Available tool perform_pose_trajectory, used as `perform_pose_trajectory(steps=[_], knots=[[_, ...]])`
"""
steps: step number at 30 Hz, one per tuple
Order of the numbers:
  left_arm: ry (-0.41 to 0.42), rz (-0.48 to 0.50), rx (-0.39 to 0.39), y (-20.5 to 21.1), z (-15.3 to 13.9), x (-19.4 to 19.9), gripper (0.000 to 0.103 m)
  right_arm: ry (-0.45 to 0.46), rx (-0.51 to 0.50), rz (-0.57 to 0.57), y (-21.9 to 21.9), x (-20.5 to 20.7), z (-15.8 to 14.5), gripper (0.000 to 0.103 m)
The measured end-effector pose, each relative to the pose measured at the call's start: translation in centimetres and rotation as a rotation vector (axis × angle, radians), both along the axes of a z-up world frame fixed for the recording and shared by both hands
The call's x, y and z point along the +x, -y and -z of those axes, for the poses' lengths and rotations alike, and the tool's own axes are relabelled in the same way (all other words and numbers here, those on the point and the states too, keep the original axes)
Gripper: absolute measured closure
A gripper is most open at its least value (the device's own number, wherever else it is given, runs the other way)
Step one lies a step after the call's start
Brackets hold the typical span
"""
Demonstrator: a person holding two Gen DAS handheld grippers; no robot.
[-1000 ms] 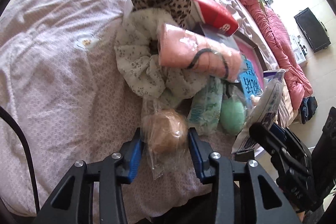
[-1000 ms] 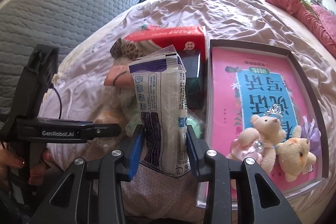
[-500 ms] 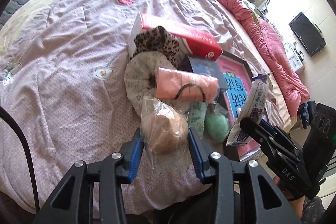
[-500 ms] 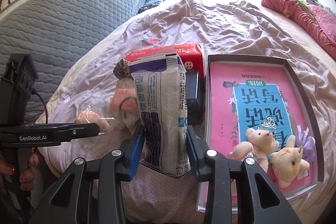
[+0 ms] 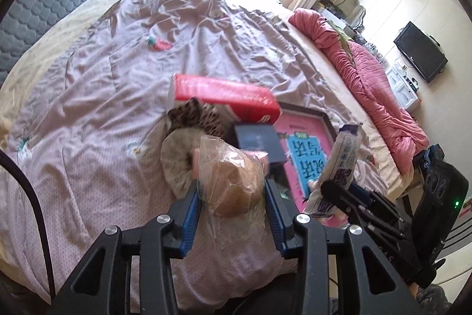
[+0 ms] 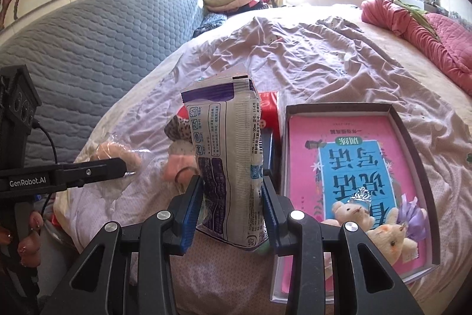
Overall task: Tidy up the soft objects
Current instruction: 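Carry the snack packet and the clear bun bag over the pink tray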
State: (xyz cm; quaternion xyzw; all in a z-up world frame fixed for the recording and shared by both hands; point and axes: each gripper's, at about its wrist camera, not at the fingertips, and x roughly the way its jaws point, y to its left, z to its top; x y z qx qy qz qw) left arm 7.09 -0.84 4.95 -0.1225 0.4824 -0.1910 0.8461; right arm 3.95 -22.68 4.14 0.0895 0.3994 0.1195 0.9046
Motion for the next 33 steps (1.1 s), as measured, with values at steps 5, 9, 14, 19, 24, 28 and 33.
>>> perform_pose_trajectory(steps=[5,9,14,19,24,28,33], knots=[[0.028,0.023,0.013,1.9,-1.3,0.7,0.061,0.011,0.003,0.028,1.2,0.1,-0.9,0.063],[0.041,0.039,0.016,3.3,-1.9,1.3,0.061,0.020,0.009,0.062,2.7,0.1,-1.4,0.063],[0.044,0.059,0.031,5.4,-1.9,2.3,0.061,0.023,0.013,0.108,4.8,0.0,-1.7,0.063],[0.038,0.078,0.038,7.5,-1.4,3.4,0.061,0.017,0.017,0.161,7.3,-0.3,-1.5,0.063],[0.032,0.106,0.047,9.9,-0.7,4.3,0.061,0.002,0.027,0.217,10.0,-0.7,-1.0,0.063],[0.024,0.138,0.062,11.9,0.2,4.8,0.061,-0.012,0.031,0.258,11.9,-0.8,-0.4,0.063],[0.003,0.182,0.083,14.3,1.5,5.4,0.061,-0.038,0.038,0.305,13.9,-0.9,0.6,0.063]])
